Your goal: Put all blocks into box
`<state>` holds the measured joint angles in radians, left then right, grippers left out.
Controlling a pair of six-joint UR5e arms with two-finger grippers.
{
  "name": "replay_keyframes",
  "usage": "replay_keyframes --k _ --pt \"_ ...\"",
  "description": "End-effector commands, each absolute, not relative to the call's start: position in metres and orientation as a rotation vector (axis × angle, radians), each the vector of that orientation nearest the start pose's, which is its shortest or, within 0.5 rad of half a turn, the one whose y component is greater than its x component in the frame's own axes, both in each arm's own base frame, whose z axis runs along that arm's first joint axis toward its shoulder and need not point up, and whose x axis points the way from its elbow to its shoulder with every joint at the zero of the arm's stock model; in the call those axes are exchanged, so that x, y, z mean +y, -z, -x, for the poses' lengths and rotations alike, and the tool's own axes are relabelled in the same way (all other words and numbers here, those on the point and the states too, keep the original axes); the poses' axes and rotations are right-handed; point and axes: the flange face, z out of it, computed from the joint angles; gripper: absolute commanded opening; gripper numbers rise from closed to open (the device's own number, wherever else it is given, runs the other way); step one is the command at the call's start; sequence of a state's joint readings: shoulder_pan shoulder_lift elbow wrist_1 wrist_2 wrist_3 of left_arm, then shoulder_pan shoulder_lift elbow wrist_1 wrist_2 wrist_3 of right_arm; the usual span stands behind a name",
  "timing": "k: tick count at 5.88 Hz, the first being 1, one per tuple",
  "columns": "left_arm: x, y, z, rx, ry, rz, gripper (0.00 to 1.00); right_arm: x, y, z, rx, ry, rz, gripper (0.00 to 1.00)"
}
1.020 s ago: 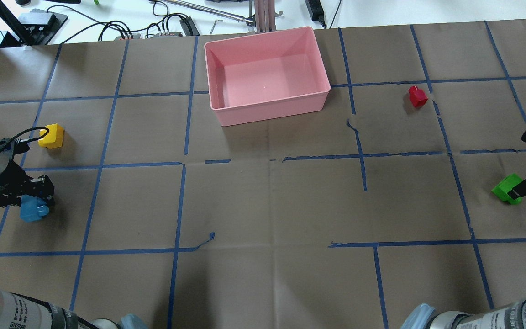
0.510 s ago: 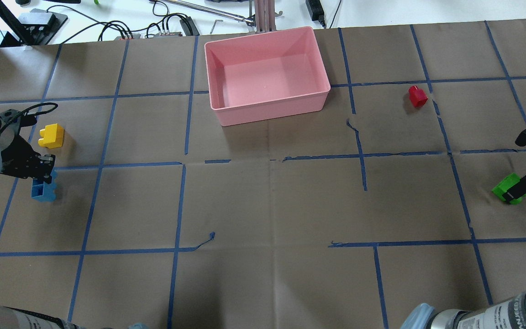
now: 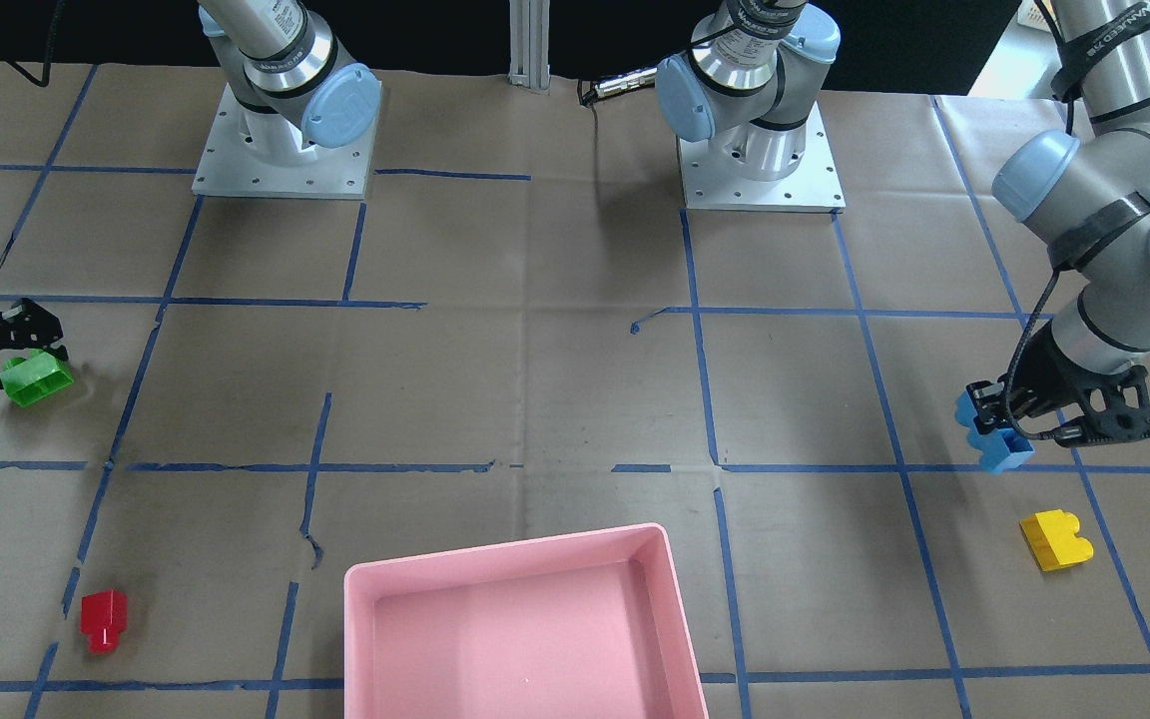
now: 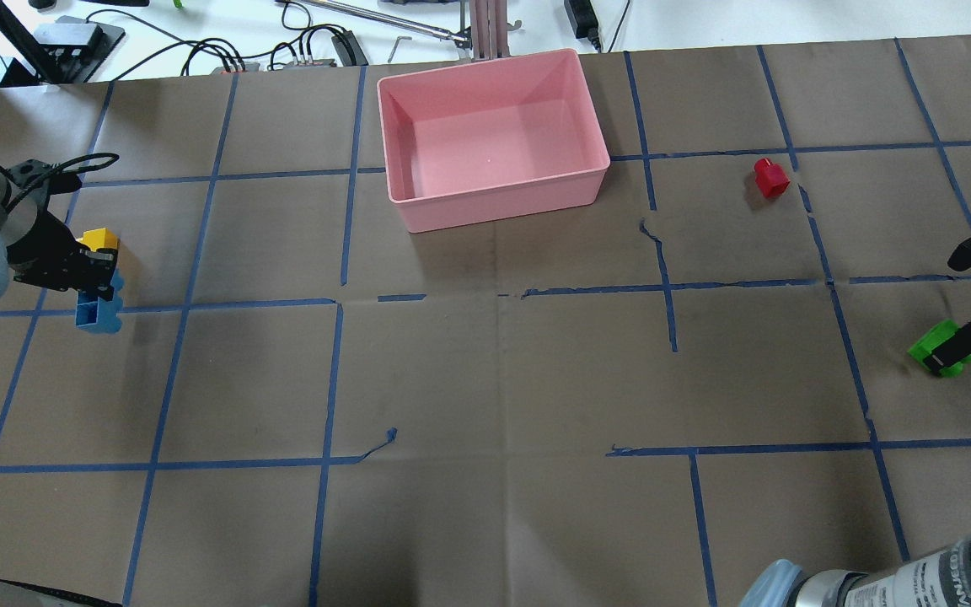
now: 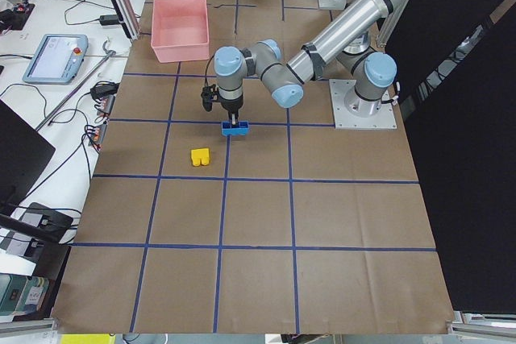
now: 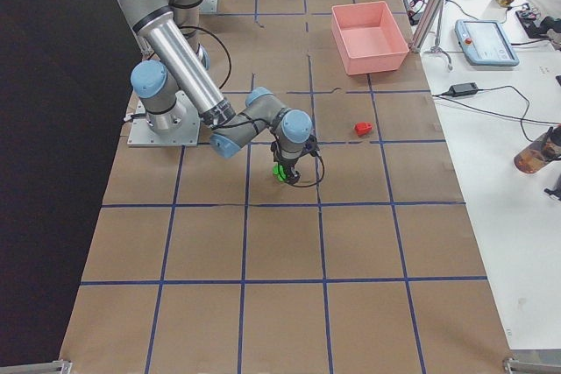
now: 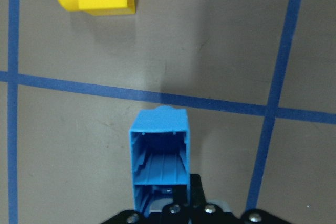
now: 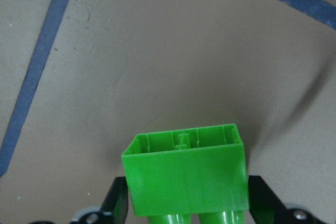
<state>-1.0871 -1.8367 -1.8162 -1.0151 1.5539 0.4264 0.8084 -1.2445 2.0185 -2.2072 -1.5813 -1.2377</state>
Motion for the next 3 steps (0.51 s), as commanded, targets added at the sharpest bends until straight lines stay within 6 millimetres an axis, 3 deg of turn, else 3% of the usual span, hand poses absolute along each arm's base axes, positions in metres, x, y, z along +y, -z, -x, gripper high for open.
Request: replay_keyframes --k 1,2,3 --pt "-0.643 -0.336 -0.052 3.158 0.204 -0.194 0.0 -0.455 -0.18 0.251 2.944 -0.122 0.712 0.38" --pt "-0.689 -0.36 0.025 3.131 0.289 -0.26 0.0 -0.457 -0.186 0.25 2.956 -0.109 0.7 0.31" --pt "-0.73 -0.374 0.064 3.157 0.334 -0.118 0.0 -0.472 -0.211 0.253 2.992 -0.015 0.61 0.3"
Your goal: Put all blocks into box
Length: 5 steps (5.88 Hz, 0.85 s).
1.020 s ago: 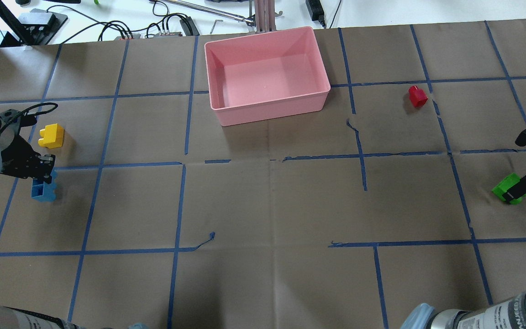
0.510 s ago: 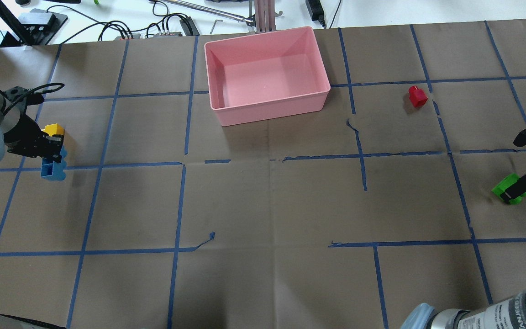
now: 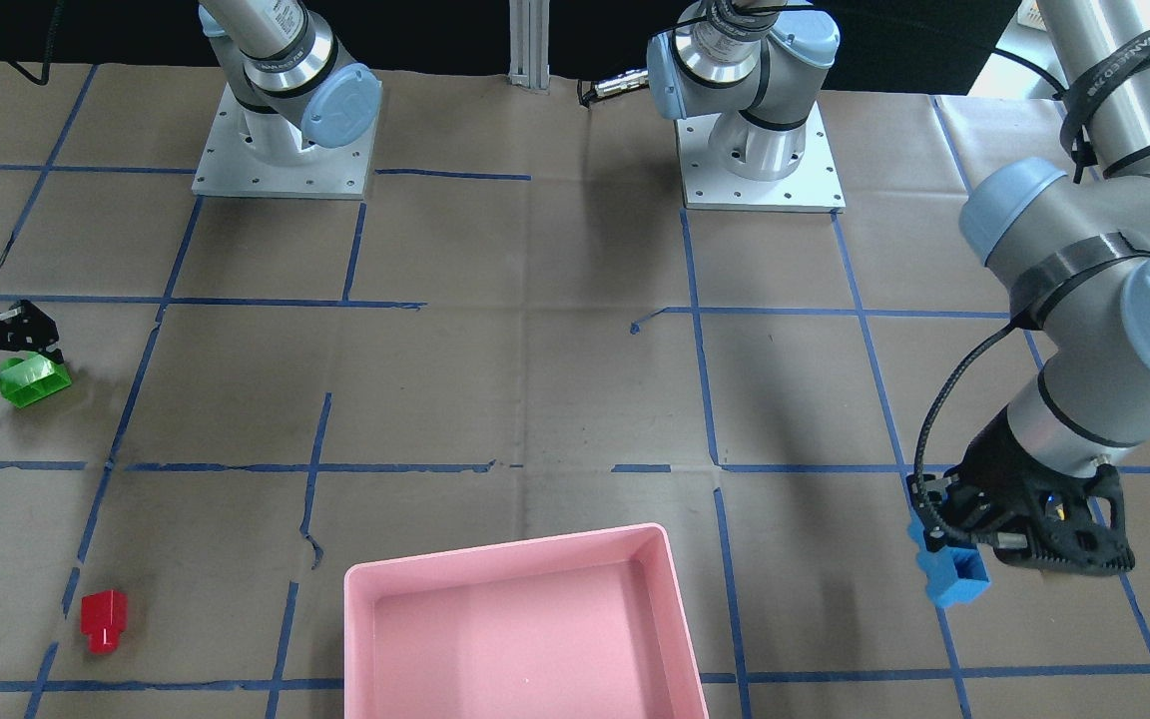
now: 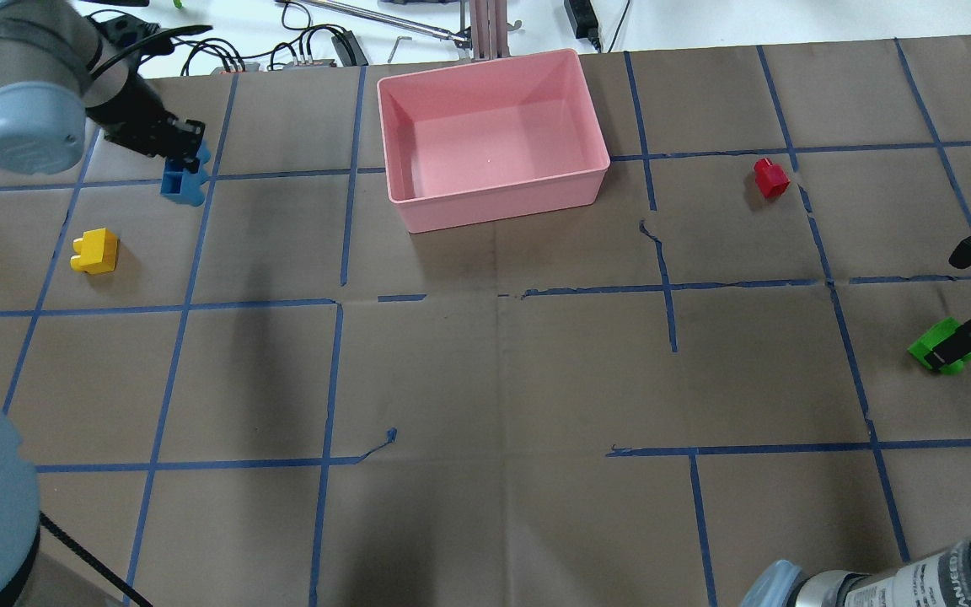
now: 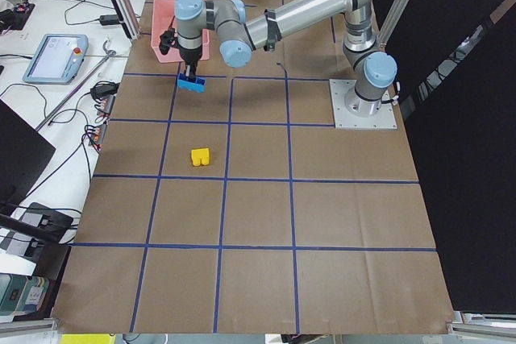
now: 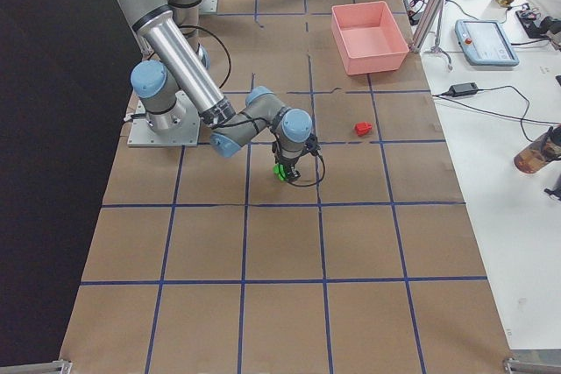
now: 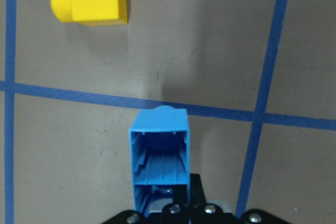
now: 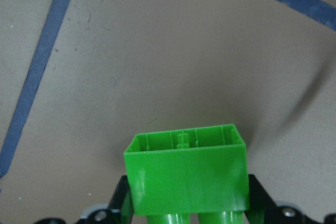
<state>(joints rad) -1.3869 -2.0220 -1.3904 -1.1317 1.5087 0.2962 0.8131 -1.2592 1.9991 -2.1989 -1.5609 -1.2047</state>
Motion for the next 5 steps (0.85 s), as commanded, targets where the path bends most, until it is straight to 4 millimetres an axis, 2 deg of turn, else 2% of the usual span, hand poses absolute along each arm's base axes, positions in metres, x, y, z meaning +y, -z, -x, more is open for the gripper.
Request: replay_keyframes --k 1,2,3,4,5 --pt "-0.758 -0.373 0.132 3.153 0.416 -0.266 0.0 -0.494 -0.252 0.257 3.021 0.069 0.576 0.28" --pt "-0.759 -0.375 0.233 3.121 0.494 -0.474 0.0 -0.525 -0.299 0.24 3.061 0.107 0.502 0.27" --pt "-0.753 -0.362 0.282 3.119 0.482 -0.573 0.0 -0.559 -0.349 0.211 3.073 0.157 0.436 0.27" --pt "-0.75 -0.335 0.303 3.133 0.41 -0.618 0.0 -0.584 -0.378 0.179 3.046 0.167 0.331 0.27" --pt "-0.751 -0.321 0.305 3.131 0.377 -0.618 0.58 -0.604 -0.386 0.139 3.031 0.186 0.249 0.27"
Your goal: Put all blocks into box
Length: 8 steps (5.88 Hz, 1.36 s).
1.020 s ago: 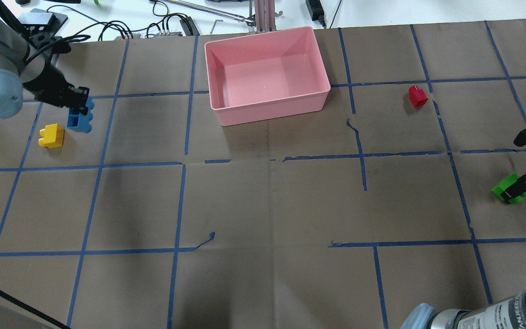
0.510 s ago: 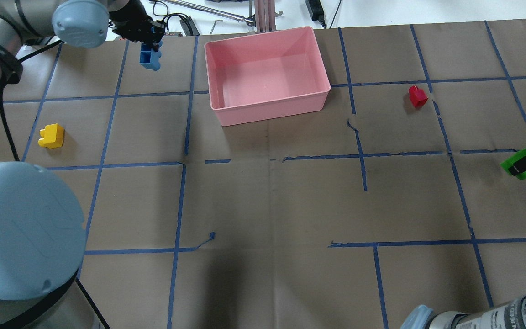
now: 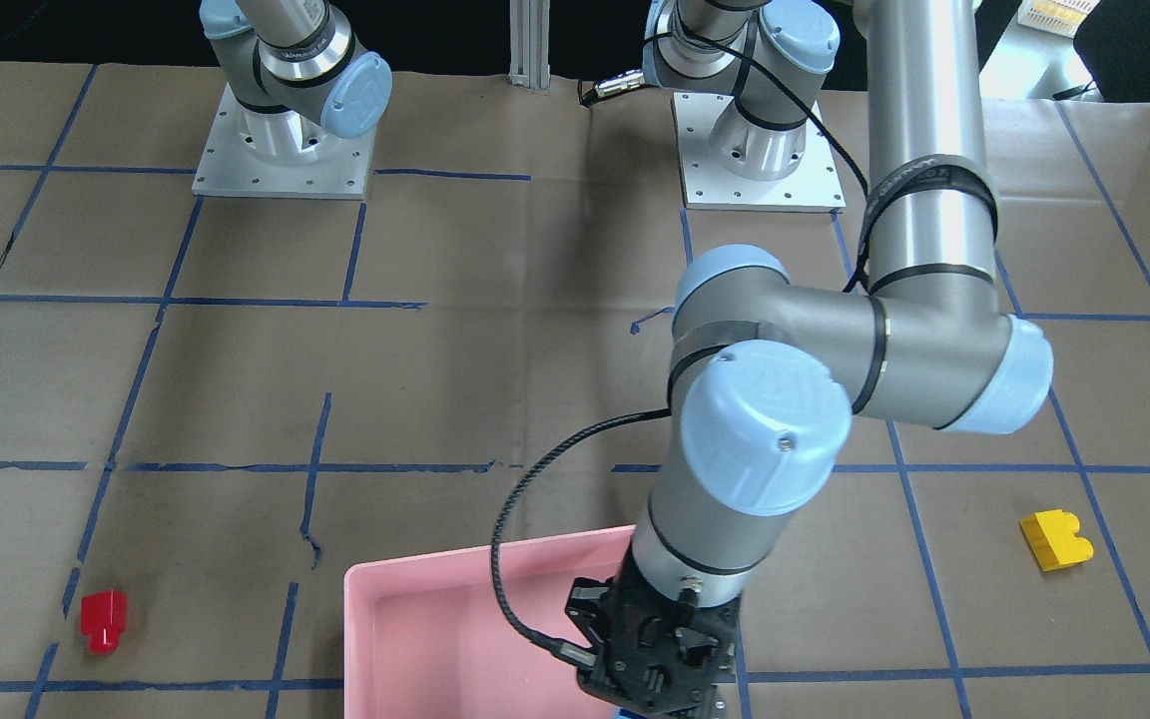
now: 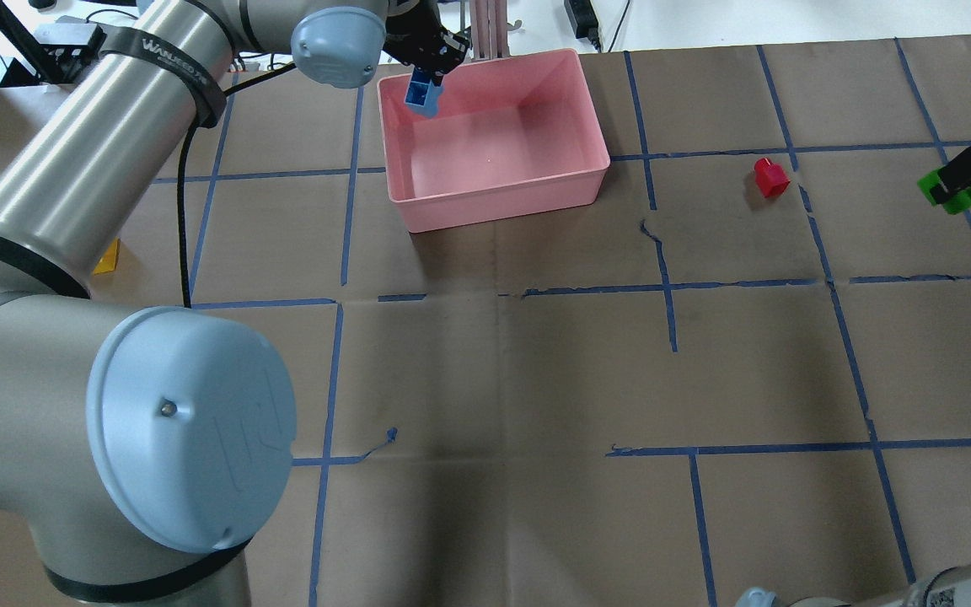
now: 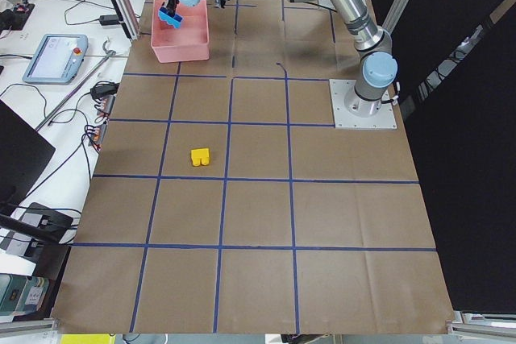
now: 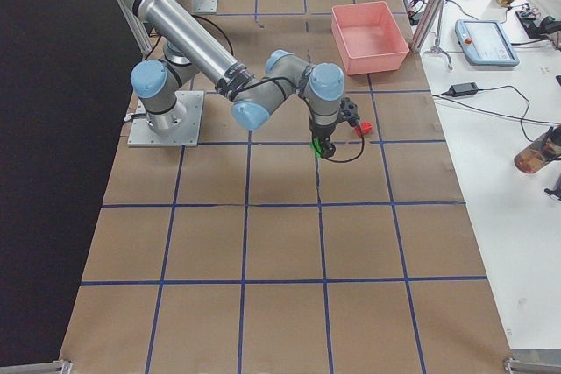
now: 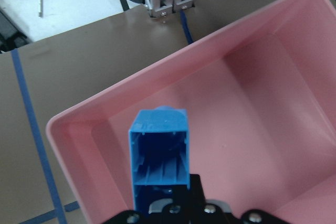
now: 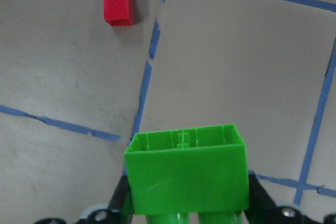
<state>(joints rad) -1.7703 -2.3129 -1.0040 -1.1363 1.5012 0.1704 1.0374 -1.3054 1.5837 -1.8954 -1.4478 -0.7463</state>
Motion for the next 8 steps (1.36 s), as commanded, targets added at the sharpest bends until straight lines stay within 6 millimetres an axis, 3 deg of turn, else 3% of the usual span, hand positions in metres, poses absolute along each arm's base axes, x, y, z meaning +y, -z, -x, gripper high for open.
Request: replay_keyframes --k 1,2,3,4,5,6,7,8 --pt "-0.748 -0.323 0.304 3.129 0.369 -0.617 0.99 -0.619 -0.387 0.108 3.021 0.202 0.21 0.27" --pt "-0.745 -0.333 0.296 3.127 0.357 -0.603 0.99 -0.636 -0.387 0.076 2.988 0.212 0.133 0.27" --pt "-0.754 -0.342 0.231 3.127 0.294 -0.466 1.0 -0.652 -0.388 0.04 2.983 0.212 0.09 0.26" --pt "-0.757 -0.347 0.124 3.1 0.252 -0.247 0.99 -0.671 -0.392 -0.014 2.974 0.216 0.02 0.25" --pt "-0.746 -0.333 0.04 3.09 0.182 -0.073 0.99 -0.689 -0.39 -0.079 2.96 0.213 -0.023 0.24" --pt "-0.73 -0.322 -0.071 3.01 0.086 0.148 0.99 -0.706 -0.382 -0.148 2.944 0.206 -0.088 0.24" --pt "-0.706 -0.294 -0.153 3.02 -0.035 0.239 0.97 -0.715 -0.368 -0.222 2.922 0.215 -0.126 0.24" --pt "-0.682 -0.265 -0.2 3.041 -0.111 0.136 0.94 -0.72 -0.335 -0.285 2.895 0.239 -0.166 0.24"
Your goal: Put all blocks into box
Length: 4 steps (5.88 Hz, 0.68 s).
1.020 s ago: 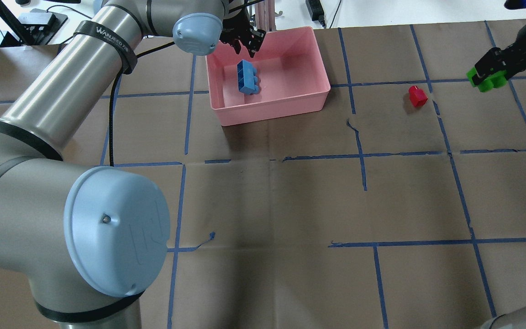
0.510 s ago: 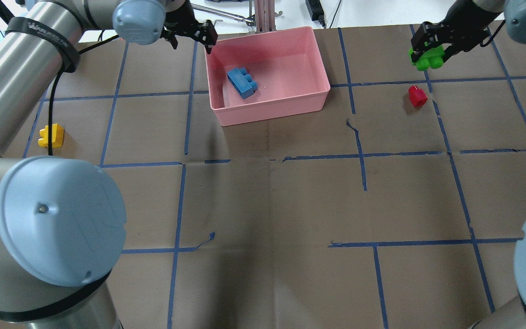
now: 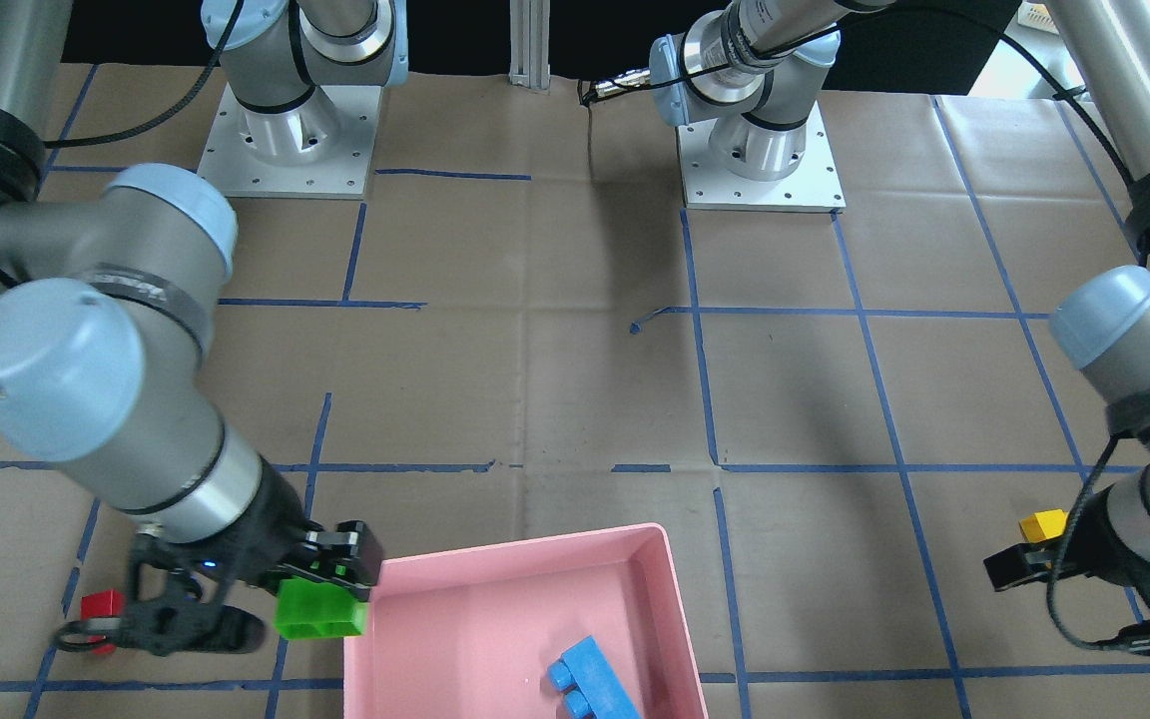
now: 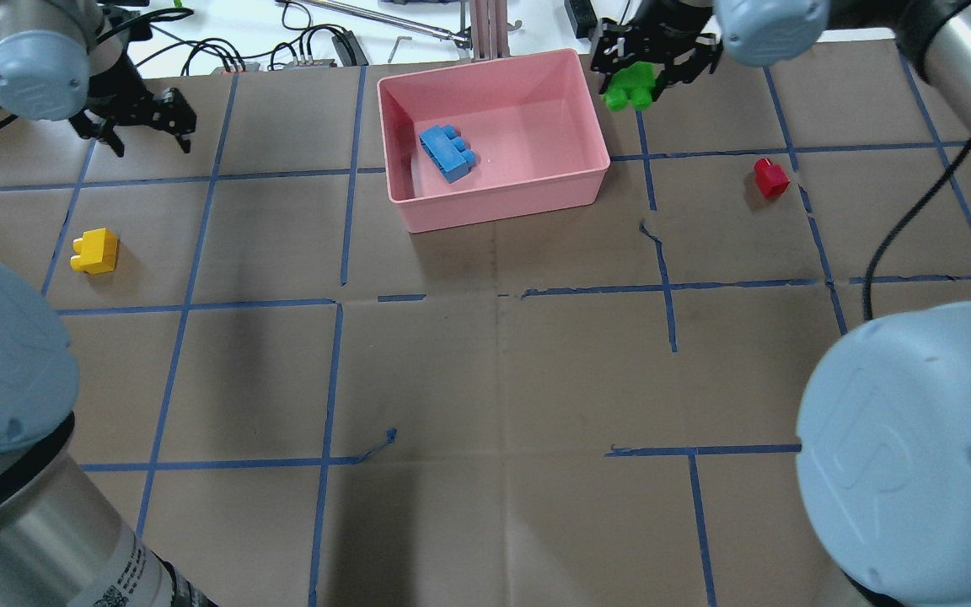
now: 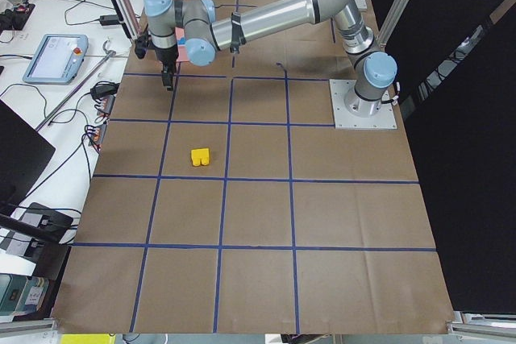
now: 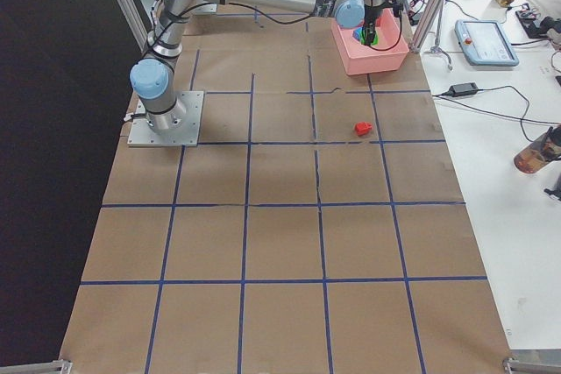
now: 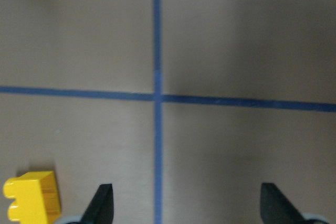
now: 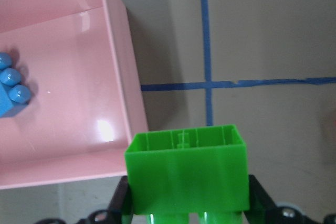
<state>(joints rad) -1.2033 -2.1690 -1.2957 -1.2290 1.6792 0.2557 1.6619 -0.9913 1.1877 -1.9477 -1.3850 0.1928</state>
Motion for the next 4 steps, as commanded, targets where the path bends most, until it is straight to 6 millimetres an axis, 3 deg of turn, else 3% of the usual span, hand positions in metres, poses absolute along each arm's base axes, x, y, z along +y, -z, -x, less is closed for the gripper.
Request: replay_keyframes --k 1,2,3,4 --pt "-0.67 -0.244 -0.225 3.042 -0.118 0.172 0.94 -0.721 -0.301 -0.318 2.882 0.246 -0.172 0.24" --pt "-0.665 -0.232 -0.239 3.036 -0.095 0.204 0.94 -0.719 -0.274 -0.335 2.899 0.224 -0.153 0.87" --pt "-0.666 -0.209 -0.254 3.037 -0.086 0.225 0.94 -0.718 -0.281 -0.331 2.906 0.225 -0.141 0.99" --pt "-0.666 -0.182 -0.261 3.042 -0.119 0.224 0.94 -0.722 -0.292 -0.32 2.904 0.246 -0.153 1.0"
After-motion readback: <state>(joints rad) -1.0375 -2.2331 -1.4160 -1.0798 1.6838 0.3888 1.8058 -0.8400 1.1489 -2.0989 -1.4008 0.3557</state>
